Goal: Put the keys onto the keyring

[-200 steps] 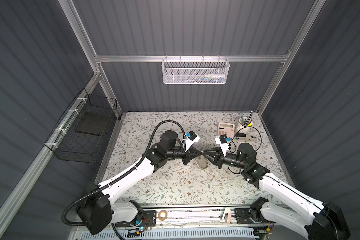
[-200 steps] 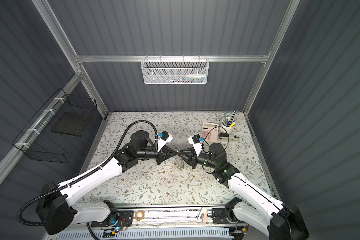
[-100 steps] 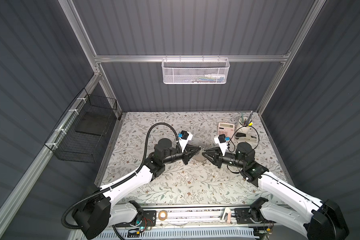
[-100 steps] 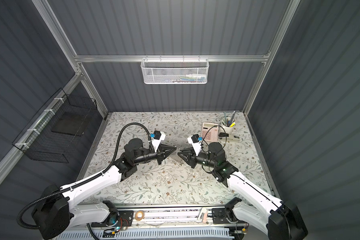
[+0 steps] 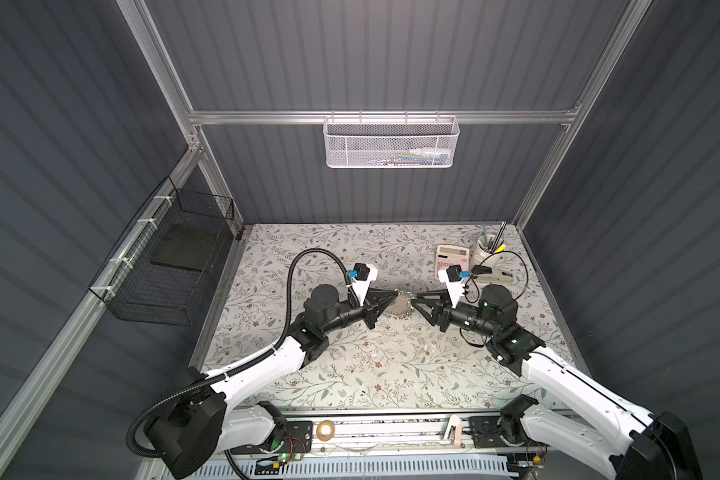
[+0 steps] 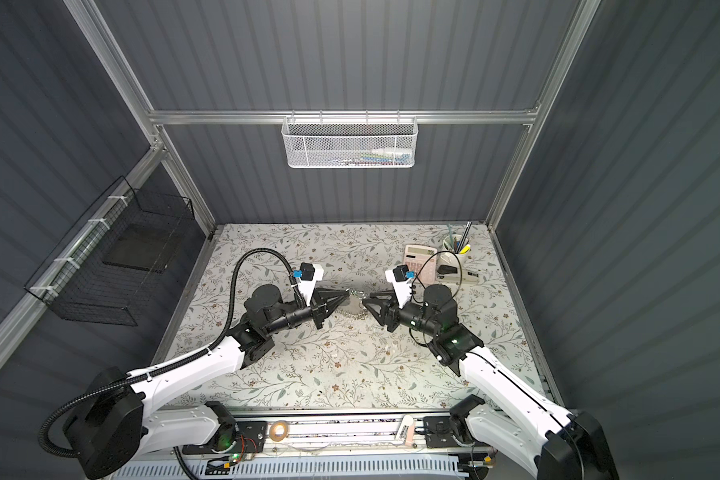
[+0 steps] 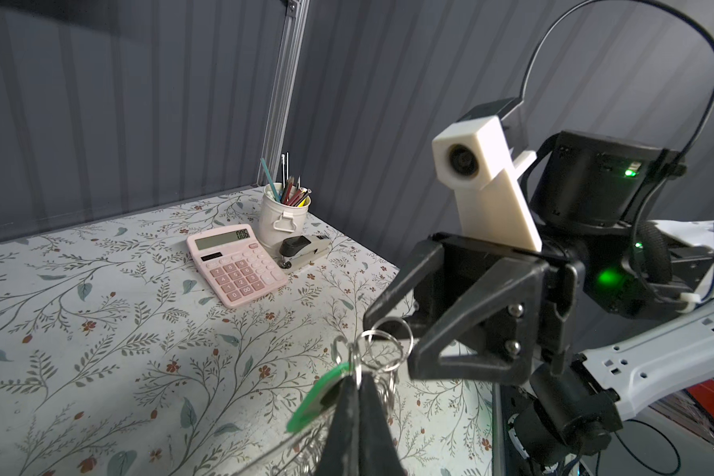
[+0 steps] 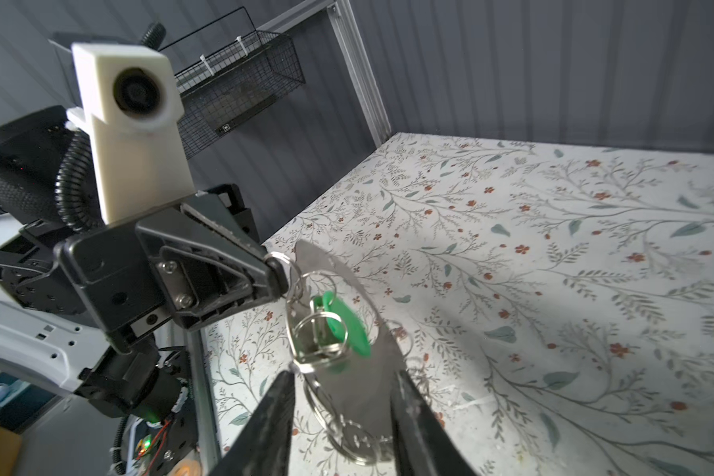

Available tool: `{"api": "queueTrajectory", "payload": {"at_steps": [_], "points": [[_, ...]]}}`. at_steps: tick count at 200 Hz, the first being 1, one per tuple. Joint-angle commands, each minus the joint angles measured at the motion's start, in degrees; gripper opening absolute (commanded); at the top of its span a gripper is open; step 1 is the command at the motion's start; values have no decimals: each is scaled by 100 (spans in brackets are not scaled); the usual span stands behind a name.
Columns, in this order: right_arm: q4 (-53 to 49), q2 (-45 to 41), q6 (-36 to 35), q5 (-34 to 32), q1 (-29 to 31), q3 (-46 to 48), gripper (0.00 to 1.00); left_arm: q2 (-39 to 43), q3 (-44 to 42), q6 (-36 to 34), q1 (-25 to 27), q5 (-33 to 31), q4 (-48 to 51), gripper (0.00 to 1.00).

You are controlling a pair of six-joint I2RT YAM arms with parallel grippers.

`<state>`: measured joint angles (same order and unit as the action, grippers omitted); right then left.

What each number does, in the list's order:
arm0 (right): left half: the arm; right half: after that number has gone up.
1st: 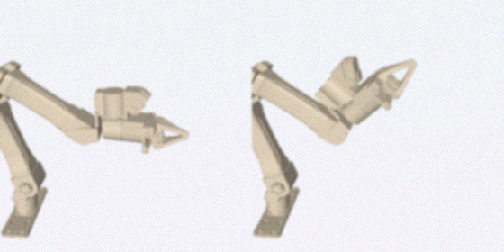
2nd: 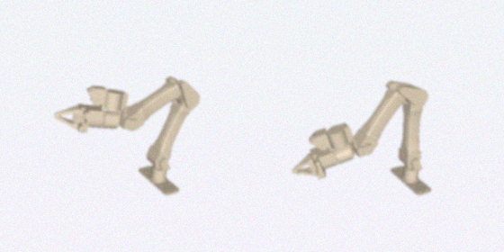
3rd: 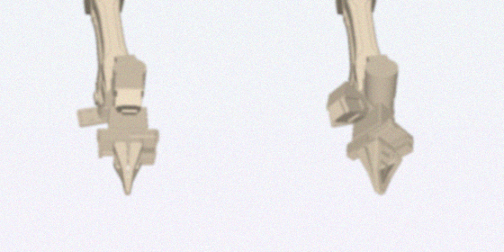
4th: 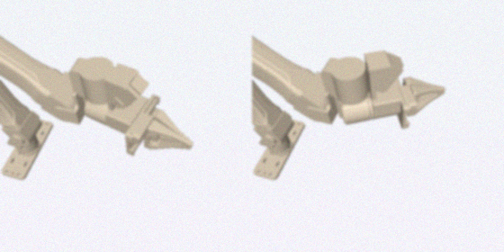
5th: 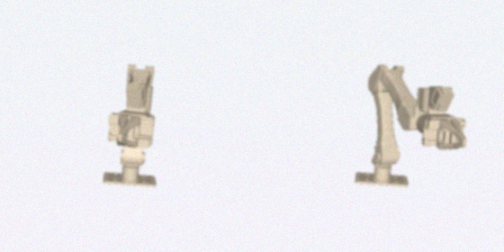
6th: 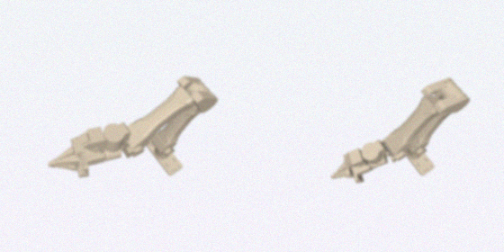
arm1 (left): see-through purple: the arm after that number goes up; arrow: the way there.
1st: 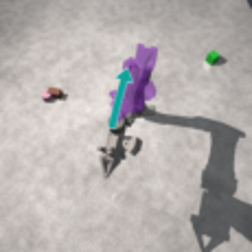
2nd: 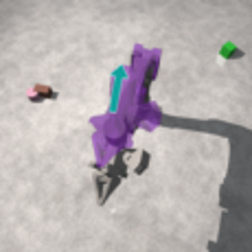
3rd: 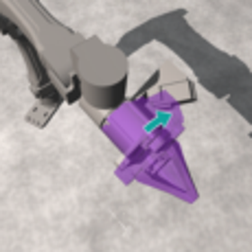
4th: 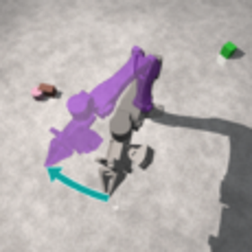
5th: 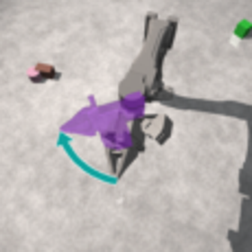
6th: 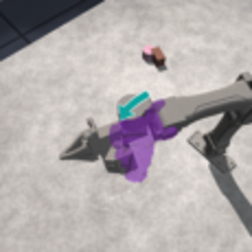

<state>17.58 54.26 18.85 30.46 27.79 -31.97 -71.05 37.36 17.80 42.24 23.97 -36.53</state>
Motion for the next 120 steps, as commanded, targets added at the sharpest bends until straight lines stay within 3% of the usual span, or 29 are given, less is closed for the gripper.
{"api": "queueTrajectory", "payload": {"at_steps": [1,71,120], "points": [[214,-175,214,-10,-138,129,47,-12,-19,91,5,49,-501,0],[463,-419,497,68,-479,337,55,-32,-80,74,8,365,-558,0],[741,-159,549,702,-436,272,54,63,-154,17,11,635,-641,0]]}}
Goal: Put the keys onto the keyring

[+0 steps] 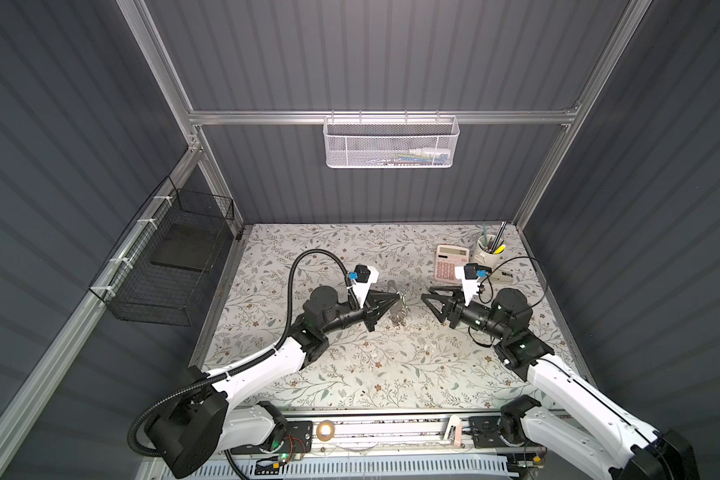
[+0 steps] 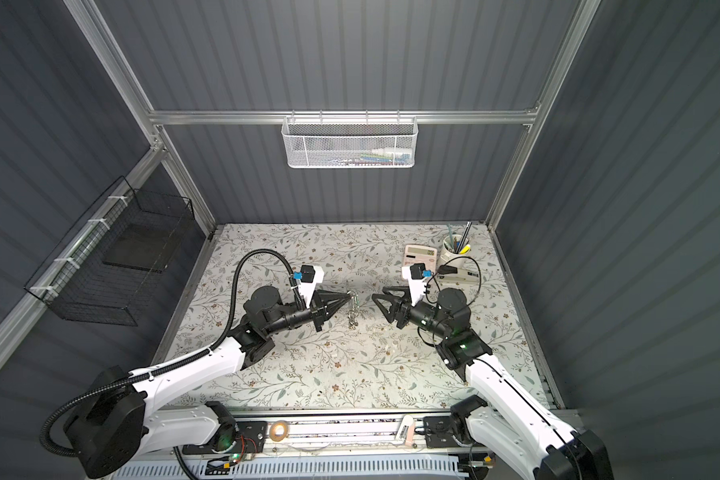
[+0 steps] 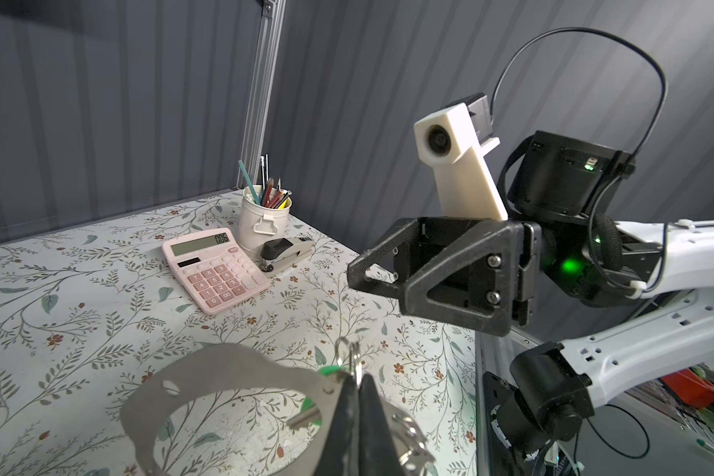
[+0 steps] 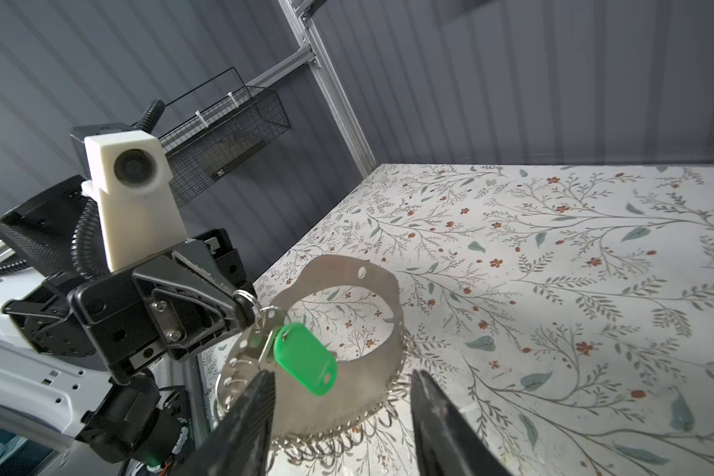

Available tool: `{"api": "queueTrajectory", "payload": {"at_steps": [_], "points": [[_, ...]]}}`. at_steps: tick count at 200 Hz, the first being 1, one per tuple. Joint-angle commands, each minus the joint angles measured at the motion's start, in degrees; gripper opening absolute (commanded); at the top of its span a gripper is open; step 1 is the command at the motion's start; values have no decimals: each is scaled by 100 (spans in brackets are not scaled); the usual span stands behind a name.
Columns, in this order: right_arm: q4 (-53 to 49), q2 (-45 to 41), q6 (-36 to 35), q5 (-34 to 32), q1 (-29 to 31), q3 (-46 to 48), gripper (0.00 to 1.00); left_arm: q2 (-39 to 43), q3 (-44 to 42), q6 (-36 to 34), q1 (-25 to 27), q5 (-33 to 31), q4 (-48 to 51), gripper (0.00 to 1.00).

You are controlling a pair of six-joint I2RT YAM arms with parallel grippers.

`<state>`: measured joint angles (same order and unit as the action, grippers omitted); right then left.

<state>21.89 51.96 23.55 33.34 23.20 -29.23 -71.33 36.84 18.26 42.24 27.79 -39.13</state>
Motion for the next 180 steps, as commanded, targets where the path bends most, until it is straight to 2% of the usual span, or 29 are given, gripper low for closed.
{"api": "queueTrajectory", "payload": {"at_steps": [1,71,150,158,180], "points": [[313,74,79,420,25,-2,54,92,-109,-22,12,257,-400,0],[474,270,27,779,226,-70,53,-147,-526,555,17,623,-1601,0],[447,410,-73,913,356,-143,54,-415,-577,714,144,1019,-1966,0],[461,435,-78,944,368,-147,51,-408,-583,714,152,995,-1966,0],[448,452,-101,1015,386,-179,36,-341,-634,697,147,855,-2018,0]]}}
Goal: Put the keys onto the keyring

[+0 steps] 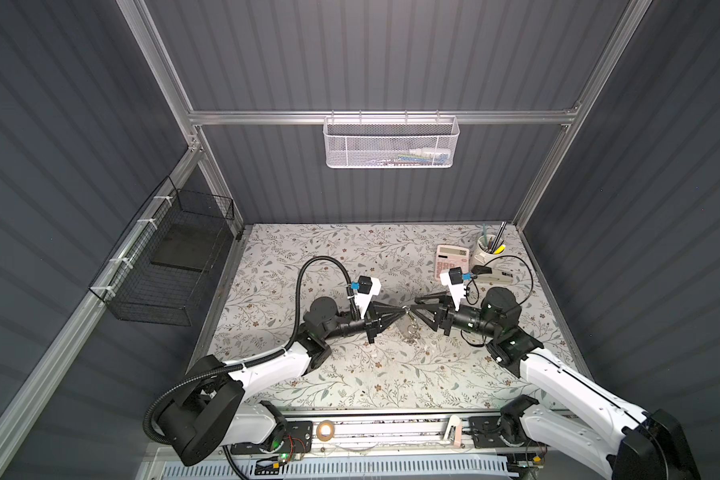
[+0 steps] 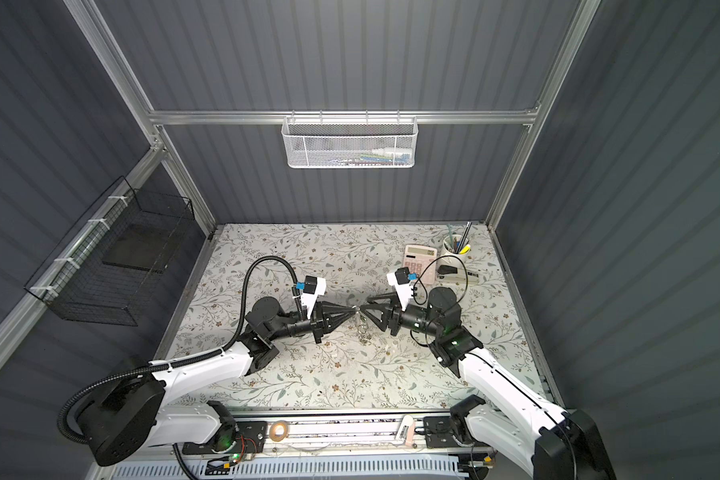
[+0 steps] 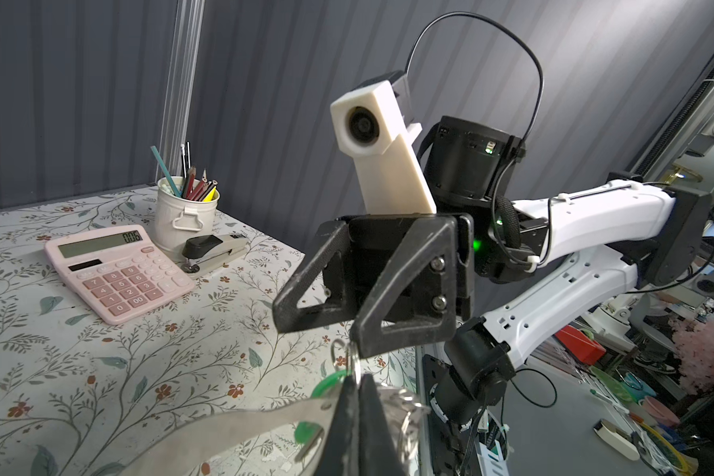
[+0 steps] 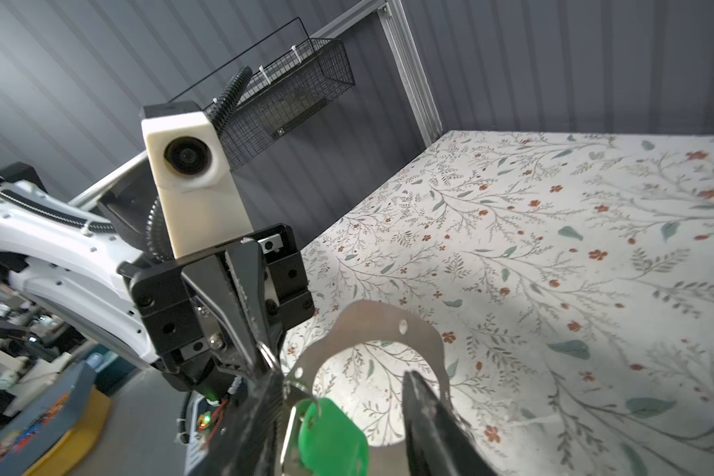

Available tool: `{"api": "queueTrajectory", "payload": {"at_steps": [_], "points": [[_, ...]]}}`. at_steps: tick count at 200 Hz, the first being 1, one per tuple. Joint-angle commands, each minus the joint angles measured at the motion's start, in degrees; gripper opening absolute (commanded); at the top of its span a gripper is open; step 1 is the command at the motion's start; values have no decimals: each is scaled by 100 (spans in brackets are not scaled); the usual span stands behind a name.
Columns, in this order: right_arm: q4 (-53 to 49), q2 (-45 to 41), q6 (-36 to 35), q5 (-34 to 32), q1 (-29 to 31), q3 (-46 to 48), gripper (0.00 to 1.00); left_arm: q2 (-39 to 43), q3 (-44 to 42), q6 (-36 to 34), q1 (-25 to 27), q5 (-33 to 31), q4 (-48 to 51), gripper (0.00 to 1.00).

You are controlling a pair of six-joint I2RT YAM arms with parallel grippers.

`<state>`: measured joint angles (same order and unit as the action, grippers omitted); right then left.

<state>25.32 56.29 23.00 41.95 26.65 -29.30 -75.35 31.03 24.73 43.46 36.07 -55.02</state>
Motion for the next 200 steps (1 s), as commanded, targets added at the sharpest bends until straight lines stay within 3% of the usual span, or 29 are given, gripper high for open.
{"api": "queueTrajectory", "payload": {"at_steps": [1,42,73,120,149,200], "points": [[105,16,-39,155,41,-172,35,63,-53,45,27,16,-430,0],[165,5,-25,317,50,-171,12,250,-75,-8,31,-197,-413,0],[200,12,-23,361,67,-168,0,317,-82,-3,31,-232,-396,0],[171,44,-41,347,87,-196,0,305,-50,61,31,-235,-534,0],[198,-66,-12,191,92,-129,23,318,-18,27,31,-213,-458,0],[495,-315,158,172,6,71,46,316,-18,101,30,-101,-477,0]]}}
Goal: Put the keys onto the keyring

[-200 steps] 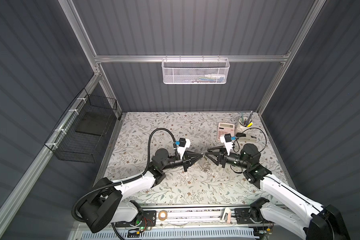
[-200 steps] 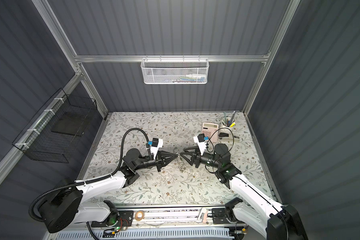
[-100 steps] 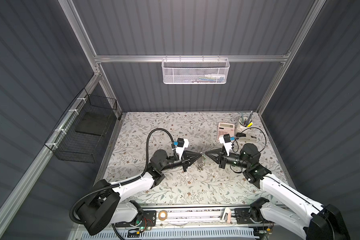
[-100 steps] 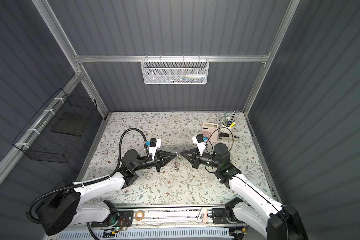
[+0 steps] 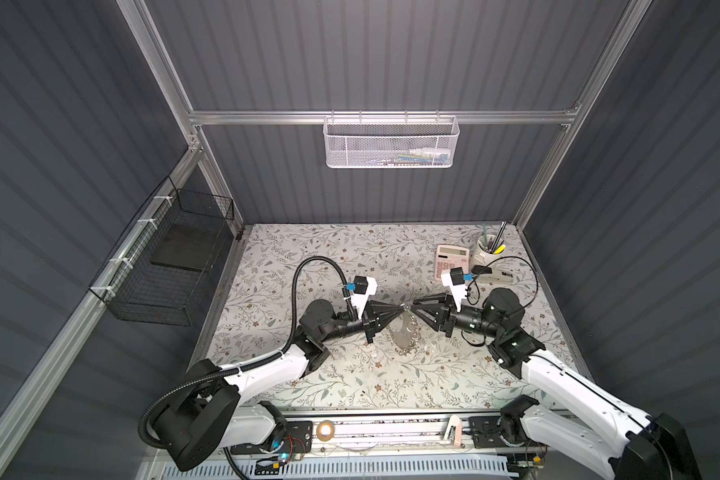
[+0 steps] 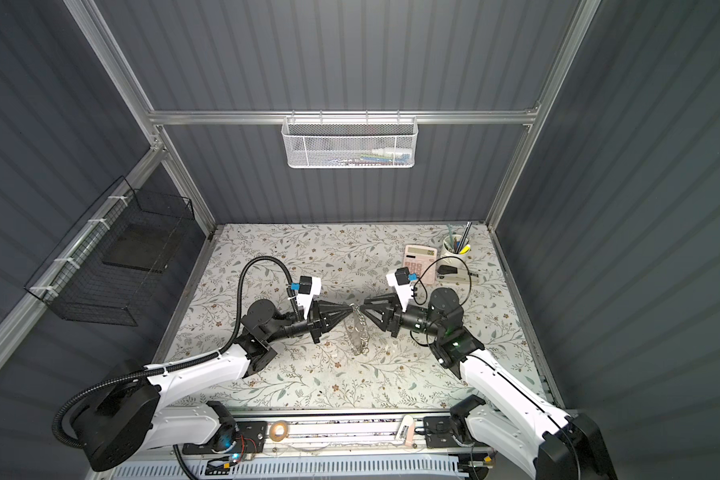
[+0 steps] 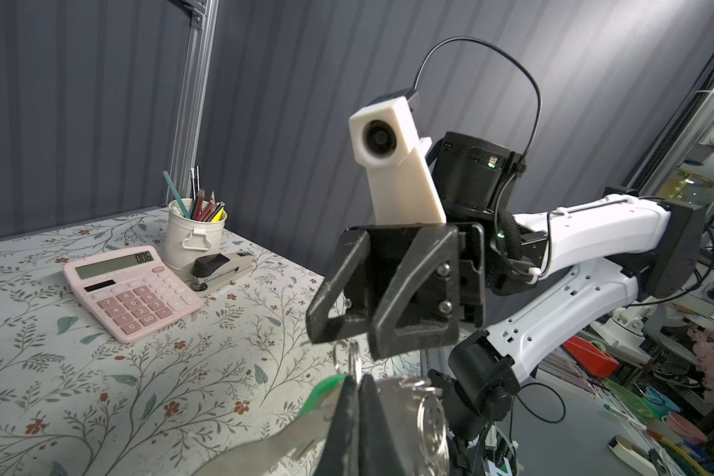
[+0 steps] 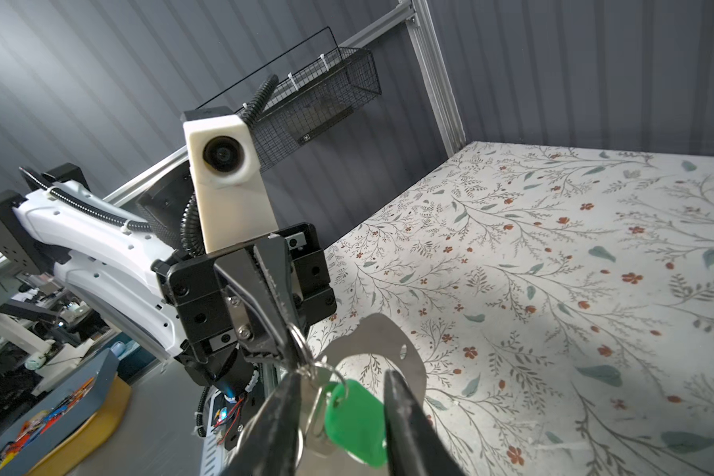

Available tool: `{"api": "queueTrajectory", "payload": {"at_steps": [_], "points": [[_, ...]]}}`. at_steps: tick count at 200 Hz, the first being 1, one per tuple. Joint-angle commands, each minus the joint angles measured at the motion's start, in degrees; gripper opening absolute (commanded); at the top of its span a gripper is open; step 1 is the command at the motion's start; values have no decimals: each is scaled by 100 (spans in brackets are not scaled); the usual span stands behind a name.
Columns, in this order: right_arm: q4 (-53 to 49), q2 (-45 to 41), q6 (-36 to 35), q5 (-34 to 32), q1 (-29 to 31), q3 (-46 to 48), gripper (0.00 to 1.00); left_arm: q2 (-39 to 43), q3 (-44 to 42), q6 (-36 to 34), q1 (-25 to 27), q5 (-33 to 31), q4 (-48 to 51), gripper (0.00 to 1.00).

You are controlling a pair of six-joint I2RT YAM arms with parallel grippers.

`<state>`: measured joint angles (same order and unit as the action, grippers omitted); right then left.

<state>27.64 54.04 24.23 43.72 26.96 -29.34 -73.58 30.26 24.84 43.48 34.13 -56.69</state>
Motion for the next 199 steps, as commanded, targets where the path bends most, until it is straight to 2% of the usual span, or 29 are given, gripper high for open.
{"api": "queueTrajectory", "payload": {"at_steps": [1,19,50,108,167,199], "points": [[266,-88,37,0,-29,77,47,140,63,91,28,103,-314,0],[251,55,34,97,-26,17,49,94,98,133,27,199,-352,0],[251,259,56,206,-16,-64,48,-2,124,224,45,261,-501,0],[307,317,69,393,20,-93,31,-113,137,289,42,122,-763,0],[440,440,108,636,124,-139,32,-249,204,337,54,102,-904,0],[381,443,65,602,151,-168,21,-281,206,370,55,94,-967,0]]}}
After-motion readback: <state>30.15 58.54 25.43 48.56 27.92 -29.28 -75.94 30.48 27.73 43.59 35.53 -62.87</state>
